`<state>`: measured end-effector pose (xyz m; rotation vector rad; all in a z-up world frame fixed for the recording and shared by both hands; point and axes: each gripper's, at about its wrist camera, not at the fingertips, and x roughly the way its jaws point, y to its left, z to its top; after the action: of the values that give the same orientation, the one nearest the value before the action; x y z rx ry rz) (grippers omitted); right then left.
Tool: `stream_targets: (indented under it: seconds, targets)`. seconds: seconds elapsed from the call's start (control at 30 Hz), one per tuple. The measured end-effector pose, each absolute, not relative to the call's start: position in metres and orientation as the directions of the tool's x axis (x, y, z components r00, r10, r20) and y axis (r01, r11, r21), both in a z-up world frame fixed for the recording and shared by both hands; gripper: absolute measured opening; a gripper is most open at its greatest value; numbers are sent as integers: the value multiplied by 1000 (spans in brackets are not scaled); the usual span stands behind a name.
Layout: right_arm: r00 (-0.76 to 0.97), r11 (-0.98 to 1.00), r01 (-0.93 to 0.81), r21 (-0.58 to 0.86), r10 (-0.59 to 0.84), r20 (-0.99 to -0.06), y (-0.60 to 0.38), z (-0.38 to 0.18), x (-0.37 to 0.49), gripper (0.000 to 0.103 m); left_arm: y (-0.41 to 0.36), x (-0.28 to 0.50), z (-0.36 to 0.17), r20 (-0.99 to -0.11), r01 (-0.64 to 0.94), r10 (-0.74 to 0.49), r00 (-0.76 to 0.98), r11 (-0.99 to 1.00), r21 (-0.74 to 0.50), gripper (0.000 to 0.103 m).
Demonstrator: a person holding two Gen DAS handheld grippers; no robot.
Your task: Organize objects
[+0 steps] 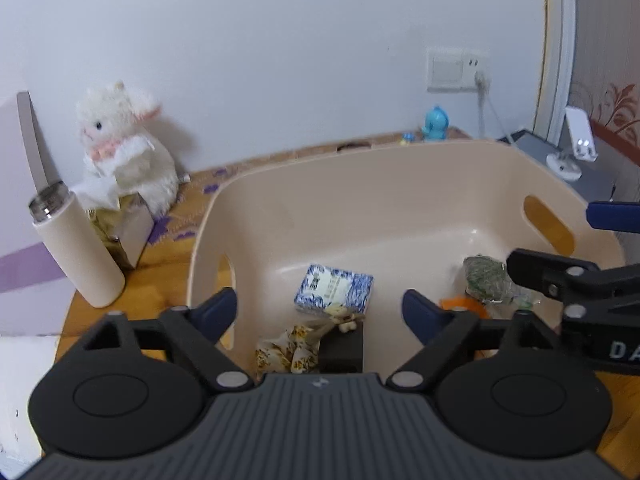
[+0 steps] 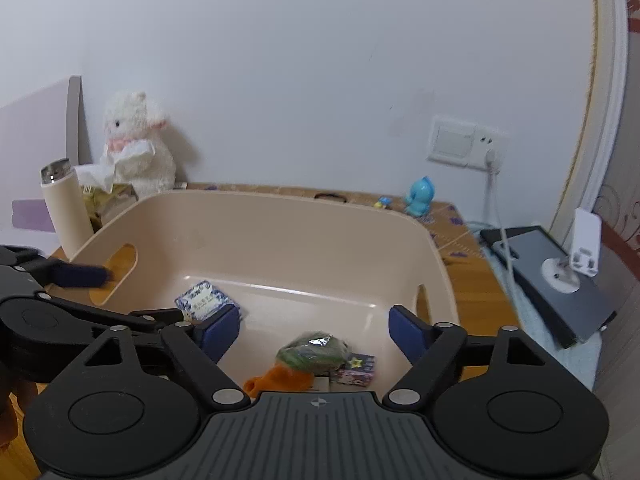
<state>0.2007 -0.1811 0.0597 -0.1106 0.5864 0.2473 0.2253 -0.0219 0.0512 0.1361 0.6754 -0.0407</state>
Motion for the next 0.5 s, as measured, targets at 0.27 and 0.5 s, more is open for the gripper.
stream_targets:
  seconds: [0.27, 0.5]
  targets:
    - [820, 972, -234, -12, 191, -540, -196, 81, 169, 96, -14, 198, 67, -618, 68, 0, 786, 994, 86, 92]
    - [825, 975, -223, 0, 189, -533, -203, 89, 138, 101, -4, 163, 74, -601, 52, -11, 799, 997, 50, 92]
